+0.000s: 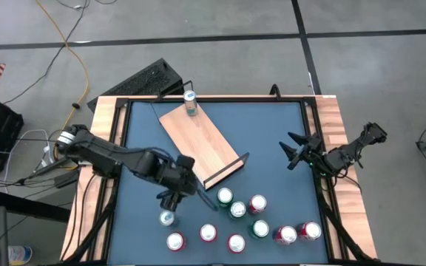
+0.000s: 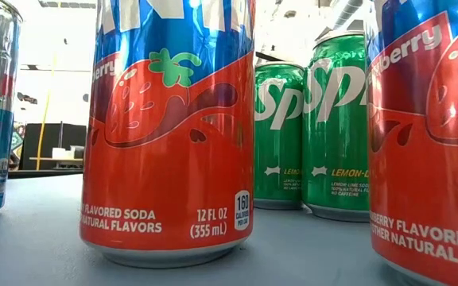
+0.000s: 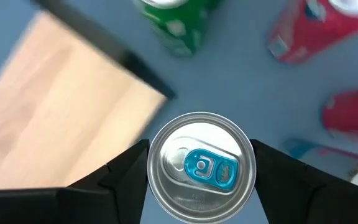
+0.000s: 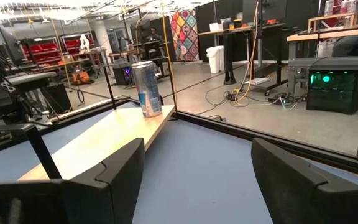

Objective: Place canned beverage on shelf
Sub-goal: Put the right blue soda can on the shelf aligned with the other blue soda can

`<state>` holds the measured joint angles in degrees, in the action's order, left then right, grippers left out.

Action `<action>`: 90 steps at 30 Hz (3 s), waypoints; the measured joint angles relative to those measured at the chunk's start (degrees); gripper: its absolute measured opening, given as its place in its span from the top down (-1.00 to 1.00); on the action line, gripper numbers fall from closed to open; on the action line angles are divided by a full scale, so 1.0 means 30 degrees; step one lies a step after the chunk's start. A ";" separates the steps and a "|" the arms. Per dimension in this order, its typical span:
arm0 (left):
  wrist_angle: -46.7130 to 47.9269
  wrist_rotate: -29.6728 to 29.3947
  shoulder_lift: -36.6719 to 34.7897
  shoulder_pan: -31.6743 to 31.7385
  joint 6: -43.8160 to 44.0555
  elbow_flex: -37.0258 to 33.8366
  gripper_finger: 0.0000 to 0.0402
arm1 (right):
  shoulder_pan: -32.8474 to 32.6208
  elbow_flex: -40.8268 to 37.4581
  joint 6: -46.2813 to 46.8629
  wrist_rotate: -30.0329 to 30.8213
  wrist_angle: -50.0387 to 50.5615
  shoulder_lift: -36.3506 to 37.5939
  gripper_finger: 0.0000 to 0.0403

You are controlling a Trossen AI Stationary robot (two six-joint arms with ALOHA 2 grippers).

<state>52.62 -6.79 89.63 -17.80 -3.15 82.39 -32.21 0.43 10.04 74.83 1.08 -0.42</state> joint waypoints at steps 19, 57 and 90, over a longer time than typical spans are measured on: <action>-0.1137 0.4318 -0.4588 1.0870 -0.7138 -0.0038 -0.13 | 0.0000 0.0000 0.0485 0.0036 -0.0007 0.0005 -0.40; -0.4436 0.8182 -0.4235 1.5816 -1.2882 -0.5931 -0.18 | 0.1683 0.0002 0.1202 0.0051 0.0007 -0.0002 -0.40; -0.3736 0.3706 -0.4235 1.4371 -0.4589 -0.2181 -0.62 | 0.1676 0.0003 0.1115 0.0029 0.0007 -0.0002 -0.40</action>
<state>41.41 4.33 76.93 25.32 -16.92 75.85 -27.18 0.44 13.39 74.91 1.10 -0.43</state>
